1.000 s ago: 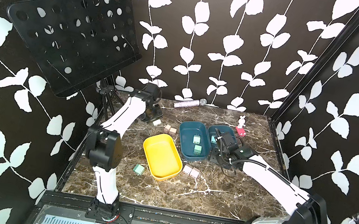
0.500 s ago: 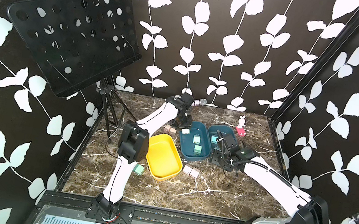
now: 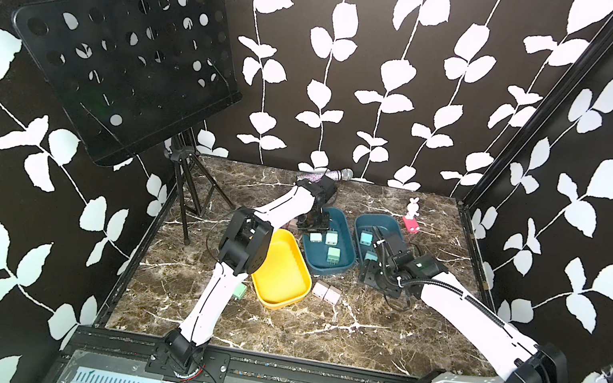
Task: Place the plugs by color into the storage box
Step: Place the plug in the storage box.
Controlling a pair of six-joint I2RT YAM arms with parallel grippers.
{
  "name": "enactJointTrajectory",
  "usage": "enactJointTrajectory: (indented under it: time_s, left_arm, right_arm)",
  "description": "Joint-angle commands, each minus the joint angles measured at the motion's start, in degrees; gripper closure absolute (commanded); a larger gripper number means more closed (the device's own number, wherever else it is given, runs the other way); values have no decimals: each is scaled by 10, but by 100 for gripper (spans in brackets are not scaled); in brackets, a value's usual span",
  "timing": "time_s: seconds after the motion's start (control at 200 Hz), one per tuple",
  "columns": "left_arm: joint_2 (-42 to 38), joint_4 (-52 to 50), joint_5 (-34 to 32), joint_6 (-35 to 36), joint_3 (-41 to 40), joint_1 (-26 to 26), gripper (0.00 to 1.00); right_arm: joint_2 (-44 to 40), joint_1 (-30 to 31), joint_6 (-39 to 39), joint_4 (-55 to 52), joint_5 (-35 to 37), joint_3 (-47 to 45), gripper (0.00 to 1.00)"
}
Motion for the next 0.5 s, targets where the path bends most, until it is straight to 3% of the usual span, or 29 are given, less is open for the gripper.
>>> enactJointTrajectory:
  time_s: [0.0, 0.305, 0.4, 0.495]
  left_arm:
    - [15, -12, -27, 5, 19, -13, 59]
    - [33, -37, -43, 6, 38, -17, 50]
    - [29, -62, -44, 9, 75, -18, 35]
    - [13, -98, -39, -4, 117, -16, 30]
  right_arm:
    - [-17, -2, 11, -29, 8, 5, 28]
    - [-35, -2, 20, -35, 11, -4, 28]
    - [-36, -2, 24, -29, 10, -8, 28]
    - [-31, -2, 24, -21, 9, -4, 28]
